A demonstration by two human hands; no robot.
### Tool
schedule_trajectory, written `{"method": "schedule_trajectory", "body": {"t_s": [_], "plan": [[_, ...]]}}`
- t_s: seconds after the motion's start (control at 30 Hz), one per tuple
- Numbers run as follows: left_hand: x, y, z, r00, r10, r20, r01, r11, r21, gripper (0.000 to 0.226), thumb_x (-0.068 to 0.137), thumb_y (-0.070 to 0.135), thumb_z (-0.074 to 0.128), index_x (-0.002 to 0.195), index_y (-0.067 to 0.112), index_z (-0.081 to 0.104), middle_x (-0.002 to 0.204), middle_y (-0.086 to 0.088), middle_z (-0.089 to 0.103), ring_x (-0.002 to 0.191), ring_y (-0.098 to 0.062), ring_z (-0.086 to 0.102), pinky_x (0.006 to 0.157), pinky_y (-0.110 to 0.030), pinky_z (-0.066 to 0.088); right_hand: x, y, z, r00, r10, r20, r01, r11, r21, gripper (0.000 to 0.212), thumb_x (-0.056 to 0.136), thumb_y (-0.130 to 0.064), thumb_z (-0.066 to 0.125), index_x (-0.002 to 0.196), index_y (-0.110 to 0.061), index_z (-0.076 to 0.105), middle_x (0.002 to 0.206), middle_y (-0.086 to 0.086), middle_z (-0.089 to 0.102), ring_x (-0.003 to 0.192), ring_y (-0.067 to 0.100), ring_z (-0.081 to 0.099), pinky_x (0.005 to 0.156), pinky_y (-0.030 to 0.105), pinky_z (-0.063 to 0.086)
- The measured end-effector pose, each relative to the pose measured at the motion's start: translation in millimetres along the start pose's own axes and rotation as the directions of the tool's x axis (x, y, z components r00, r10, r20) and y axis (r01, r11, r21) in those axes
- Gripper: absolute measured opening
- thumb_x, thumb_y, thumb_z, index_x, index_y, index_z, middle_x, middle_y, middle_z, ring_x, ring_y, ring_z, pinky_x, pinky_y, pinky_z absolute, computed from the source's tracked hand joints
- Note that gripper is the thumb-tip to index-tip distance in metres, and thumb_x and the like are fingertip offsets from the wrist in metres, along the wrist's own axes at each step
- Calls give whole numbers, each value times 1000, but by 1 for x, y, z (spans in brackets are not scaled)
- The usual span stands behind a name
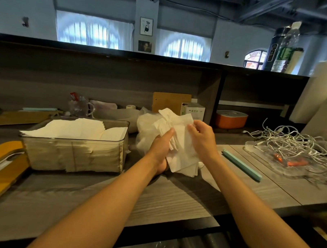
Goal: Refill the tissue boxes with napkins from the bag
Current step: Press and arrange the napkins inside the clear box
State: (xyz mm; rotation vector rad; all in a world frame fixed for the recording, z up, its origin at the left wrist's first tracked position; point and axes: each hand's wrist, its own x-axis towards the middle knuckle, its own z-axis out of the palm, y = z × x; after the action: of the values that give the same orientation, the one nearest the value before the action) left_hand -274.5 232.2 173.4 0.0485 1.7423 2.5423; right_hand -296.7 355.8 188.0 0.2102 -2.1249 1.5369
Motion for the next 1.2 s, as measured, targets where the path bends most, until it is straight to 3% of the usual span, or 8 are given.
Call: {"method": "schedule_trajectory", "body": {"t_s": [0.2,0.37,0.57,0.67,0.8,0.93,1.07,1.2], "plan": [[4,-8,0,997,48,-67,-44,998,51,31,99,34,58,127,19,59,115,-3,69,103,-19,65,87,-37,55,-1,-4,2,979,109,174,-100,993,-59,13,93,-30,64,99,-19,65,88,0,64,79,13,60,63,26,47],[2,-6,-1,998,64,-7,-63,998,26,21,103,37,48,113,27,64,107,-2,71,95,-17,67,70,-29,53,-1,-3,-3,993,80,87,-80,997,-11,14,85,-28,74,89,-16,68,78,2,66,70,15,63,56,25,51],[-1,-3,-1,996,-83,30,87,976,-201,32,102,46,45,115,23,63,115,-10,71,108,-32,66,96,-50,52,0,-3,-5,993,-16,-114,27,995,97,12,91,-22,68,82,-28,66,86,-3,68,84,15,66,73,31,56],[-1,-1,-3,991,-122,52,132,959,-253,25,101,45,49,102,24,62,109,-12,69,103,-33,65,95,-51,52,2,-3,-7,991,16,-129,2,990,142,11,95,-22,62,86,-27,66,88,-5,66,86,12,63,76,27,53],[0,-2,-3,993,-100,57,108,977,-185,26,97,41,57,113,23,66,109,-9,72,99,-28,68,82,-44,57,2,-1,-4,999,-10,-46,15,995,103,12,98,-18,57,92,-18,67,85,-1,64,79,12,60,71,25,51],[4,-7,-3,999,-48,12,48,994,-95,22,94,24,66,115,18,68,109,-6,72,99,-25,67,84,-41,58,5,3,-2,999,29,28,-29,1000,-6,17,100,-21,53,95,-14,67,80,-2,61,75,13,56,62,23,44],[5,-10,-1,999,-26,-25,24,997,-68,23,93,13,66,116,13,67,100,-7,73,90,-23,69,75,-40,59,6,4,-3,999,28,-15,-29,997,-77,23,94,-30,61,111,-16,68,99,-2,66,89,12,61,70,22,49],[10,-12,-2,993,-15,-115,11,999,-32,29,91,19,70,118,9,65,112,-12,70,97,-25,66,80,-40,58,2,-3,-4,999,-47,10,48,987,-152,5,90,-25,69,90,-20,67,82,-5,63,77,9,60,65,18,48]]}}
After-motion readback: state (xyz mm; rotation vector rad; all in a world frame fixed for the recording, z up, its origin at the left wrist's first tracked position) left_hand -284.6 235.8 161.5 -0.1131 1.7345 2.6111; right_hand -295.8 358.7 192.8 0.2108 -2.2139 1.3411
